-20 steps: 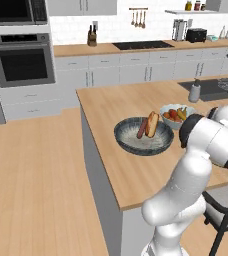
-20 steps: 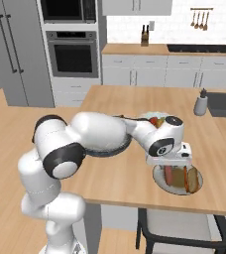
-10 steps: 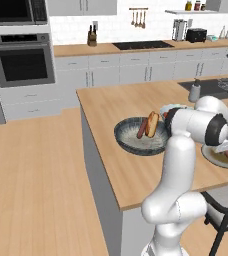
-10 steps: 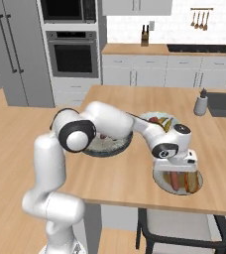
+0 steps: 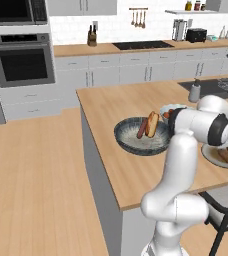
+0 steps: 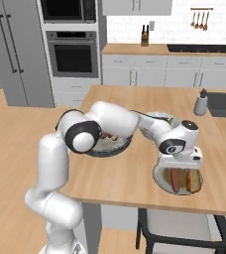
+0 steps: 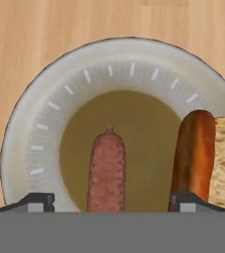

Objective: Place one bun and one sausage from the bowl on each plate.

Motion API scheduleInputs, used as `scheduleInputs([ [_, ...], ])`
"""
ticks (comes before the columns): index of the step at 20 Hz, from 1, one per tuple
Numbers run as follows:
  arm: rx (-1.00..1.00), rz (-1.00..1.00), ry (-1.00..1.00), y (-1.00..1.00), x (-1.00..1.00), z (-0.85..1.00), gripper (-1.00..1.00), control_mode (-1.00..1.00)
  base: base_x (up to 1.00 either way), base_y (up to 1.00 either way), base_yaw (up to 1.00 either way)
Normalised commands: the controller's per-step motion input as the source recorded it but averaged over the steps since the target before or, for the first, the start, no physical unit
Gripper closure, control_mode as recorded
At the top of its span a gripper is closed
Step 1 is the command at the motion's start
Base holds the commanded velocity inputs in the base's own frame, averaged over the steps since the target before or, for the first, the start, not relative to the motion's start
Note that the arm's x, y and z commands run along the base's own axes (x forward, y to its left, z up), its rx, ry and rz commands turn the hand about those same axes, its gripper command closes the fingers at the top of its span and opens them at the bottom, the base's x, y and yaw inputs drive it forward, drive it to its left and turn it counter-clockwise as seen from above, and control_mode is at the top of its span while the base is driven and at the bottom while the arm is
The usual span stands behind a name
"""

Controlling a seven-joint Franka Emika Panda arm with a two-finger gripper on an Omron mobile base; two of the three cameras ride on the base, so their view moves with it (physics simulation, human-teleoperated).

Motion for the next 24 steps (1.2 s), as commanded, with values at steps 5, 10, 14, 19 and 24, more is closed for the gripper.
scheduleInputs([
  [5, -0.13, 0.0, 0.0, 0.65, -0.01, 0.48, -1.0, -1.0, 0.0, 0.0, 0.0],
  [10, -0.15, 0.0, 0.0, 1.0, -0.33, 0.89, -1.0, -1.0, 0.0, 0.0, 0.0],
  [14, -0.13, -0.02, 0.0, 1.0, -0.08, 1.0, -1.0, -1.0, 0.0, 0.0, 0.0],
  [19, -0.09, -0.06, 0.0, 1.0, 0.06, 0.9, -1.0, -1.0, 0.0, 0.0, 0.0],
  [24, 0.0, -0.14, -0.07, 1.0, 0.12, 0.17, -1.0, -1.0, 0.0, 0.0, 0.0],
])
